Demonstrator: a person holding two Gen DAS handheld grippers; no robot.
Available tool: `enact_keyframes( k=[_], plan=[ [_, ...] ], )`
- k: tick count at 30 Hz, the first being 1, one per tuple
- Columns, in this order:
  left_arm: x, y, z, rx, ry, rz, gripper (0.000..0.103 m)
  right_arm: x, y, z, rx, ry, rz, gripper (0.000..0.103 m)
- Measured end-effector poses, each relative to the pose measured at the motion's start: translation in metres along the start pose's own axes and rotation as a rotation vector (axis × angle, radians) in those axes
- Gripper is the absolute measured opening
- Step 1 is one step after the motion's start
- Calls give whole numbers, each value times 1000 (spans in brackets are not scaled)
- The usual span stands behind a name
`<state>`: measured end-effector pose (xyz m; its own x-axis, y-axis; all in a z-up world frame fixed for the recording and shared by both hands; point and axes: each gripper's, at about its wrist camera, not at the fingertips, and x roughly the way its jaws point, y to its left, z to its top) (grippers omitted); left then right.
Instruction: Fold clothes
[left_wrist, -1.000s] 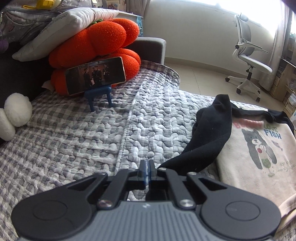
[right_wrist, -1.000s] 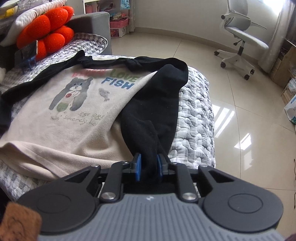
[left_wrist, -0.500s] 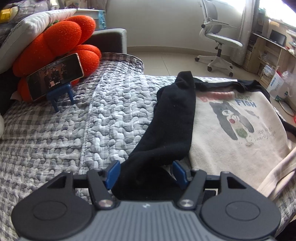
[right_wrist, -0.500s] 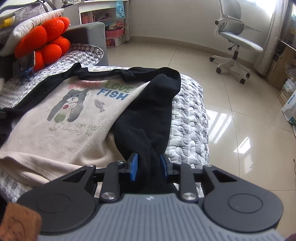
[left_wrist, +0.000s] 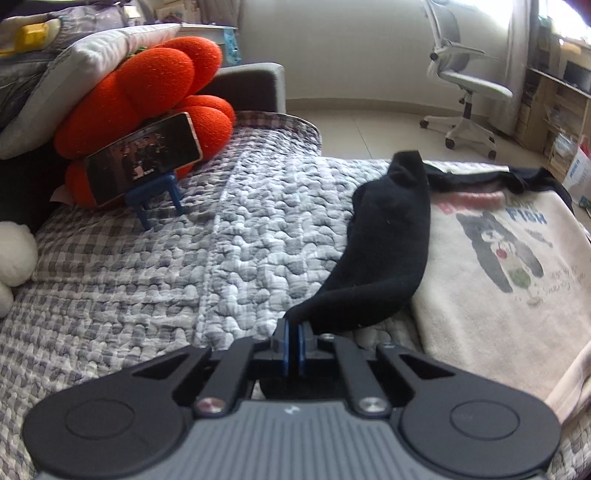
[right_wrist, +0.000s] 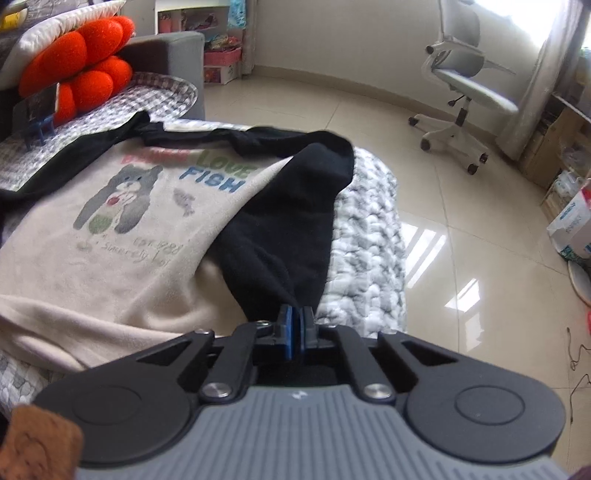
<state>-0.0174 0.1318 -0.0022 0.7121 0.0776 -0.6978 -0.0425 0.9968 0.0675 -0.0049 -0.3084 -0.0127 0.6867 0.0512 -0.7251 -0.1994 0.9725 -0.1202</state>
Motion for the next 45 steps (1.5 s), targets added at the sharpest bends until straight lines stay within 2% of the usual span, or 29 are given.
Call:
enact_keyframes(
  k=[1,4,9,10,11,15,16,17,21,25,28,31,33,34,35,37,40,43,45],
  plan=[
    [0,6,1,-24,-7,12,4,-3,-3,2,17,-20,-26,0],
    [-1,23,6,-98,-30,48,4,-10,-18,6,109,-72,-22,0],
    [6,46,11,-184,-32,109,4,6,-10,4,59,-29,-56,0],
    [8,50,12,-198,-34,120,4,9,-8,3,52,-20,-46,3],
    [9,53,13,-209,-36,131,4,11,-7,3,47,-12,-28,13],
    [12,63,19,-249,-58,172,4,14,-5,5,65,-7,17,20],
    [12,66,20,-268,-71,178,4,14,-5,5,71,-9,28,32],
    [10,69,22,-292,-87,179,4,15,-5,5,77,-11,39,41],
    [9,74,27,-347,-126,198,5,16,-2,6,83,-17,98,41],
    [18,79,28,-395,-107,200,5,20,8,6,20,5,143,41],
    [25,80,28,-393,-88,219,11,30,11,6,0,38,100,14],
    [26,79,27,-371,-86,234,11,26,6,10,14,-6,28,7],
    [24,76,28,-344,-96,238,15,23,2,12,24,-35,-21,6],
    [22,73,28,-321,-101,242,21,22,0,14,30,-49,-45,6],
    [21,68,28,-289,-106,243,35,21,-5,16,49,-64,-67,6],
    [19,59,28,-223,-115,243,51,19,-13,20,86,-94,-112,6],
    [18,45,27,-139,-113,225,52,26,-18,24,94,-101,-184,6],
    [16,36,27,-106,-111,183,52,36,-20,27,89,-100,-283,6],
    [14,31,27,-95,-116,158,52,34,-30,32,145,-134,-344,6]
  ],
)
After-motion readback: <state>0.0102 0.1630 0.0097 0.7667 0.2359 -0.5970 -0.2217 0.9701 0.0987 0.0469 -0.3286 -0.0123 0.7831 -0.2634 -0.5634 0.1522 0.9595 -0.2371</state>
